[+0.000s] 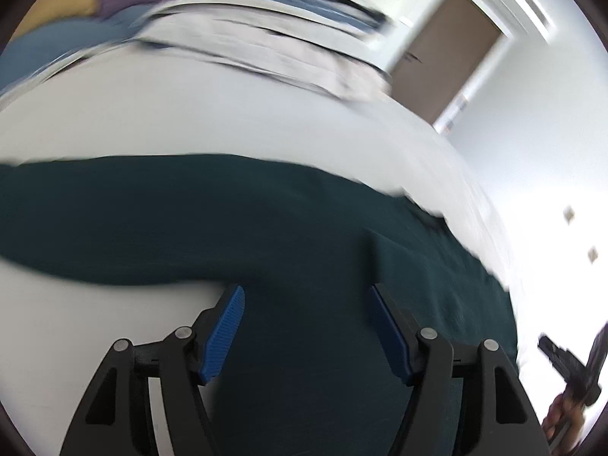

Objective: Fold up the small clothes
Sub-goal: 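Grasp the other sleeve with the left tool and fold it across the body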

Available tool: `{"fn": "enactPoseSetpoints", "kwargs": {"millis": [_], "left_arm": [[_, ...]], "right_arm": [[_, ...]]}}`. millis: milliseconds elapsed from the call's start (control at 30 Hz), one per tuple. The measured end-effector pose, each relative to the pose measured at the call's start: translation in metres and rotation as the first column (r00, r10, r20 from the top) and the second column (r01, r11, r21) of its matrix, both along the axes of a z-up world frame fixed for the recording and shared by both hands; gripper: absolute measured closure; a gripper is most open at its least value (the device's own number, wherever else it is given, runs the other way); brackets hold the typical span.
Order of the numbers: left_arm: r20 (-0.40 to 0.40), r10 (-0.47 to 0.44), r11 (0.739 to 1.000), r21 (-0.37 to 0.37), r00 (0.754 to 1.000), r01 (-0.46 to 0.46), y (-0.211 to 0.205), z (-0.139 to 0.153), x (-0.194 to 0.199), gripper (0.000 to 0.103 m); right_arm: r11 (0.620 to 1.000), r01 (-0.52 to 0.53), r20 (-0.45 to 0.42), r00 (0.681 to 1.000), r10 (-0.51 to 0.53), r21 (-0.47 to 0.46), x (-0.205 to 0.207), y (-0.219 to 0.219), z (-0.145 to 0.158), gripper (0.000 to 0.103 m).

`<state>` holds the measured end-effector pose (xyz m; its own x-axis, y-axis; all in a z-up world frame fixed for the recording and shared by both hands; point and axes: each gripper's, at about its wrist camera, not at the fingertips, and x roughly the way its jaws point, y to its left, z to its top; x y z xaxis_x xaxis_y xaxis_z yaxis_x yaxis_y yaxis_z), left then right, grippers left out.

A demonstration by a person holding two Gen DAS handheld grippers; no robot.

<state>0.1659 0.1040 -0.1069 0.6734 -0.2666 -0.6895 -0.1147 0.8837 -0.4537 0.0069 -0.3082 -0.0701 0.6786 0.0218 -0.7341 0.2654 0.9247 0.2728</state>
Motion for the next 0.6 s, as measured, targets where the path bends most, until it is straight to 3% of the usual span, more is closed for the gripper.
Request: {"fn": "enactPoseSetpoints", "kwargs": {"millis": [67, 133, 200, 267, 300, 500, 600], "left_arm": [[-0.024, 0.12, 0.99, -0.073, 0.992, -0.122, 0.06, -0.006, -0.012, 0.034], [-0.054, 0.235, 0.963, -0.126, 0.971, -0.24, 0.11, -0.015, -0.024, 0.039], [-0.102, 0.37, 0.899, -0.212, 0.924, -0.383, 0.167, -0.028, -0.042, 0.04], [-0.138, 0.49, 0.803, -0.313, 0.861, -0.507, 0.218, -0.04, -0.065, 0.04], [-0.146, 0.523, 0.77, -0.34, 0.839, -0.54, 0.235, -0.044, -0.072, 0.04], [-0.182, 0.61, 0.644, -0.453, 0.771, -0.616, 0.286, -0.059, -0.072, 0.04], [-0.231, 0.677, 0.523, -0.516, 0.699, -0.678, 0.308, -0.07, -0.072, 0.046]], "right_arm": [[0.998, -0.057, 0.023, 0.998, 0.056, 0.031, -0.008, 0.022, 0.012, 0.068], [0.987, -0.144, 0.039, 0.989, 0.142, 0.065, -0.012, 0.053, 0.02, 0.068], [0.969, -0.215, 0.058, 0.976, 0.209, 0.122, -0.015, 0.08, 0.025, 0.068], [0.943, -0.273, 0.067, 0.962, 0.265, 0.192, -0.018, 0.107, 0.026, 0.068], [0.925, -0.308, 0.07, 0.951, 0.3, 0.224, -0.02, 0.124, 0.026, 0.068], [0.88, -0.403, 0.099, 0.915, 0.391, 0.252, -0.035, 0.186, 0.029, 0.053], [0.878, -0.41, 0.099, 0.912, 0.398, 0.249, -0.042, 0.2, 0.031, 0.053]]}}
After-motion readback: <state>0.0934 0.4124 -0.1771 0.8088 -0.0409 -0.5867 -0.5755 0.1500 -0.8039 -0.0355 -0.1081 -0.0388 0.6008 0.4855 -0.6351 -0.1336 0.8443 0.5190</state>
